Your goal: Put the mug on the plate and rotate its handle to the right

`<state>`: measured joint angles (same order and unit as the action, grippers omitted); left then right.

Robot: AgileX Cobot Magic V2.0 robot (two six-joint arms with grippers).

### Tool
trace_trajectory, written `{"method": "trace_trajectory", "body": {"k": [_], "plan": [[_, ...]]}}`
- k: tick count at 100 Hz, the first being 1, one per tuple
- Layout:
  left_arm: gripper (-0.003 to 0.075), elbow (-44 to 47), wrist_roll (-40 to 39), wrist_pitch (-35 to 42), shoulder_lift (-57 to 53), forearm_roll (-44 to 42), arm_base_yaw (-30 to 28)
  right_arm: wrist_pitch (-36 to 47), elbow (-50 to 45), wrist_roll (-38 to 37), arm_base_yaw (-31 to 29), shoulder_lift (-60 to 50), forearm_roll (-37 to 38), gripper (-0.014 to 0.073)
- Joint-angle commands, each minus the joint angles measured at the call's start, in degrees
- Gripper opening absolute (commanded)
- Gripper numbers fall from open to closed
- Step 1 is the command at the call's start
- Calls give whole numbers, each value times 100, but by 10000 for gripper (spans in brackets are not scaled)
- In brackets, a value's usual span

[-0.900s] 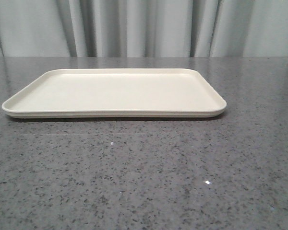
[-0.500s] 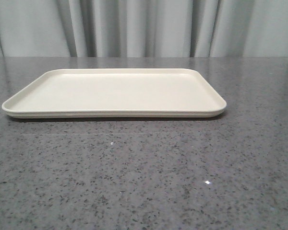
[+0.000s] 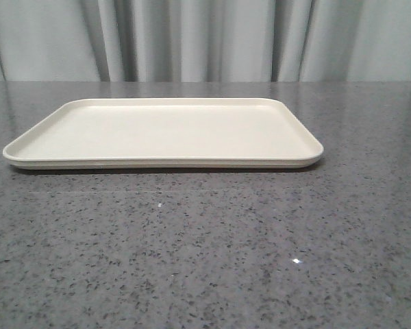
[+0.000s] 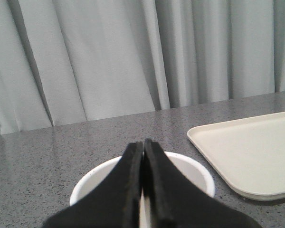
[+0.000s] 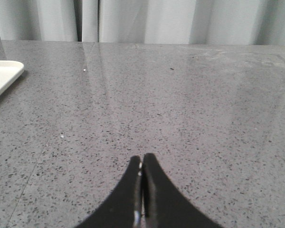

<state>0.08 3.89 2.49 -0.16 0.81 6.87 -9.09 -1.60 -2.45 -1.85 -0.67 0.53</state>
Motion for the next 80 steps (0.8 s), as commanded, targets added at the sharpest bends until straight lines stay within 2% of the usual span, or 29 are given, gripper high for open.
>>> {"method": "trace_trajectory", "body": {"k": [1,80], "plan": [[-20,54,-7,464,-176,27,-17,443,2,0,11,-114,51,-67],[-20,54,-7,700,-176,27,-17,716,2,4,6,-114,51,-67]]}}
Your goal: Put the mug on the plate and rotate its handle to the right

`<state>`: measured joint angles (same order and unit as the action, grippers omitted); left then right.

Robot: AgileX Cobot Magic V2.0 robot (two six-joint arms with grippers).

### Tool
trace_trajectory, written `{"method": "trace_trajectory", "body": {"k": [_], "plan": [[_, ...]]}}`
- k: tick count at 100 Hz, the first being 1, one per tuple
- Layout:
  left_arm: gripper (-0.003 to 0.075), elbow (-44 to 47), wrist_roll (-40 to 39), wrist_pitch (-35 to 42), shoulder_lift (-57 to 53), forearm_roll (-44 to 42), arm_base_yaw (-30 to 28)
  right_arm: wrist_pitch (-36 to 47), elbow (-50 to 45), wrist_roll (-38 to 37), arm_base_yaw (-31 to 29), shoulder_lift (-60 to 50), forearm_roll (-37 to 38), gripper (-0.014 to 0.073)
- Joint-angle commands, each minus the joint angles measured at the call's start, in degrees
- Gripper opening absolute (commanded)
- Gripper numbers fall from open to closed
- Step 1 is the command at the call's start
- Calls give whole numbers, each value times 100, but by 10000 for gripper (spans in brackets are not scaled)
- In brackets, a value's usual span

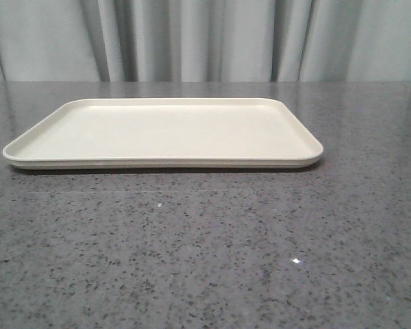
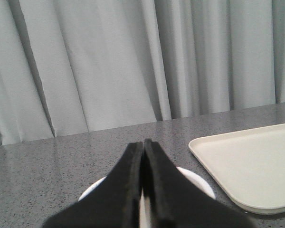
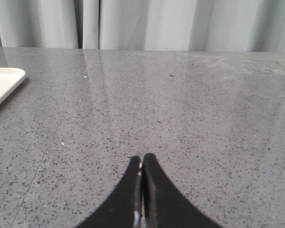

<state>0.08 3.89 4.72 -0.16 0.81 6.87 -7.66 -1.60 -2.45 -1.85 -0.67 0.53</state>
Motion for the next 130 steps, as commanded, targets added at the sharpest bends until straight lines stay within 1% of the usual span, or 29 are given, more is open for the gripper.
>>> {"method": "trace_trajectory", "body": {"k": [1,14,24,36,43,49,58,75,85,91,111,119,124,130], "plan": [[-20,54,-7,476,-176,27,-17,580,2,4,6,-114,51,-67],[-20,54,-113,574,-176,68,-17,598,2,4,6,-114,51,-67],[-20,54,-180,607,-176,103,-17,805,2,4,6,-114,51,-67],[-20,20,-444,1044,-176,275,-17,1177,6,4,6,-114,34,-67],[-20,-49,-646,1256,-176,347,-17,1306,17,-2,6,-114,-205,-67],[-20,-175,-852,1246,-176,361,-17,1322,76,-2,6,-114,-550,-67],[-20,-514,-1019,1013,-176,361,-17,1320,257,-2,6,-114,-912,-67],[-20,-1430,-1035,479,-143,361,-17,1300,888,3,6,45,-926,-67],[-20,-2044,-1035,-28,25,361,-17,1273,1432,3,6,323,-926,-67],[-20,-2326,-1035,-205,177,361,-17,1227,1757,3,6,503,-926,-67],[-20,-3192,-1035,-472,794,361,-17,622,3009,3,6,1244,-926,-67],[-20,-3563,-1035,-780,1130,361,-17,374,3480,3,6,1550,-926,-66],[-20,-3813,-1035,-967,1334,361,-17,250,3758,3,6,1739,-920,-55],[-20,-4130,-1035,-1141,1605,361,-17,188,4084,14,6,1951,-920,-4]]}}
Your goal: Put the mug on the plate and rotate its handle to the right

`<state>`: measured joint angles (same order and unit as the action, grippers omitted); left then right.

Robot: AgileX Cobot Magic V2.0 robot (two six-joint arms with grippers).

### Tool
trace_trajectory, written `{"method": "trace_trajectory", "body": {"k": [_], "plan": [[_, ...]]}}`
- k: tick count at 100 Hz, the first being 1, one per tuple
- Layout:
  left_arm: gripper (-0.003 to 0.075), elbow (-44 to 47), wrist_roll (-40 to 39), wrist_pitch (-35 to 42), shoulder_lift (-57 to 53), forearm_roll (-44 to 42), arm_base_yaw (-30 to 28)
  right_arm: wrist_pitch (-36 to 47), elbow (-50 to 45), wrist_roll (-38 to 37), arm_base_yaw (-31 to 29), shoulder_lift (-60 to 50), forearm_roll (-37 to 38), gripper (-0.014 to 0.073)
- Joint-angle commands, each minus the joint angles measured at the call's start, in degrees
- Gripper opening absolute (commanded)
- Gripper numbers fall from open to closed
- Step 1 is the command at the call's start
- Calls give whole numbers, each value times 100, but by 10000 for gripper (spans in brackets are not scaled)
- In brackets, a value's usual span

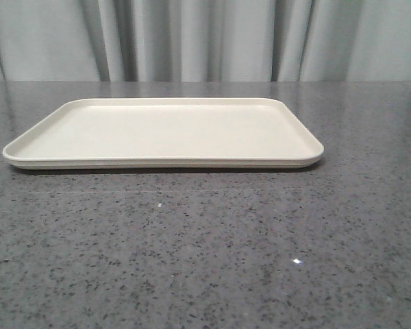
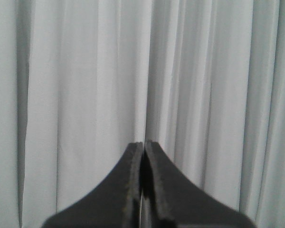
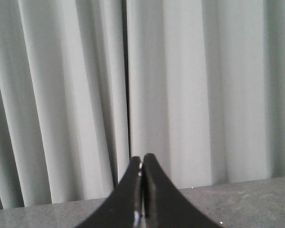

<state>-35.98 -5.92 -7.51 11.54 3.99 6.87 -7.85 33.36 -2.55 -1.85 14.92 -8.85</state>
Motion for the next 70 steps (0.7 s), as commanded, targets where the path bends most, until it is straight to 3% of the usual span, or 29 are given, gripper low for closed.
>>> {"method": "trace_trajectory", "body": {"k": [1,20,27,44,70], "plan": [[-20,-559,-54,68,464,44,-17,197,623,24,6,415,17,3],[-19,-1696,-54,-654,1236,44,-17,155,1429,24,6,868,17,348],[-17,-2106,-54,-984,1541,44,-17,149,1625,24,6,989,17,437],[37,-2950,0,-1711,2238,20,-17,373,1731,24,6,1060,17,476],[346,-3938,0,-2492,3021,20,-17,721,1731,24,6,1060,51,476]]}}
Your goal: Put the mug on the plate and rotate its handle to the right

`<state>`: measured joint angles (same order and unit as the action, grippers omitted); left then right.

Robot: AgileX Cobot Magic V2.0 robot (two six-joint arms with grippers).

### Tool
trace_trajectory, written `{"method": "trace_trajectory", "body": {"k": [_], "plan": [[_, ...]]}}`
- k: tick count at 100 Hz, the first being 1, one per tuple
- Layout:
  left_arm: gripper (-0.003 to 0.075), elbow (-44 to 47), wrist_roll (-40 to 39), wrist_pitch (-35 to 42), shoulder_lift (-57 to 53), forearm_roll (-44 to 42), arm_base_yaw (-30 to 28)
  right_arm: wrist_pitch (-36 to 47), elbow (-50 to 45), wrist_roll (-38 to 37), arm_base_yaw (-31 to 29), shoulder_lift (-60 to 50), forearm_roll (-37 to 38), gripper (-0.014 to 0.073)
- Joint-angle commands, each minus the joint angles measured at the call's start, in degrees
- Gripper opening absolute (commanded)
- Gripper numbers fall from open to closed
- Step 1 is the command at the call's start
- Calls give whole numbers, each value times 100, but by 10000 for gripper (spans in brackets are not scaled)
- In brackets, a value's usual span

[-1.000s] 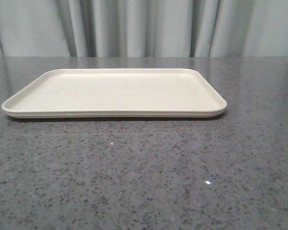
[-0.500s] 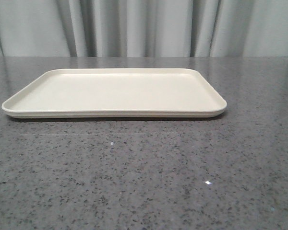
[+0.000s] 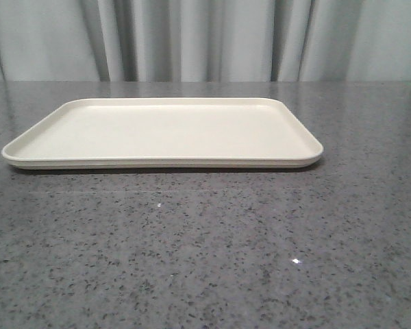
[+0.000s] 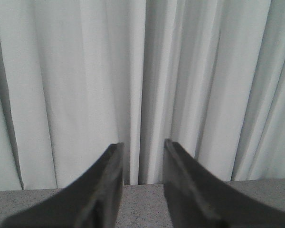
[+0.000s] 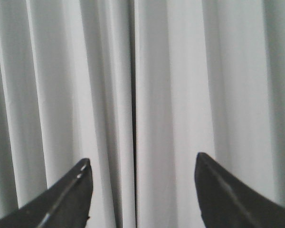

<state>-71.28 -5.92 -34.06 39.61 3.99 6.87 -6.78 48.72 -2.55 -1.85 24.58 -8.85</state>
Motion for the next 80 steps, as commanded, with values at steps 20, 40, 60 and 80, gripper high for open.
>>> {"method": "trace_trajectory", "body": {"k": [20,40,60,80], "plan": [[428,-970,154,-558,567,-28,-17,610,195,24,6,94,51,476],[428,-1537,154,-1383,923,-28,-17,604,195,78,6,98,243,476],[428,-2324,336,-2102,1380,-228,-17,221,511,78,6,345,531,476],[428,-3009,422,-3354,1933,-818,-17,-780,1522,115,6,1049,742,476]]}}
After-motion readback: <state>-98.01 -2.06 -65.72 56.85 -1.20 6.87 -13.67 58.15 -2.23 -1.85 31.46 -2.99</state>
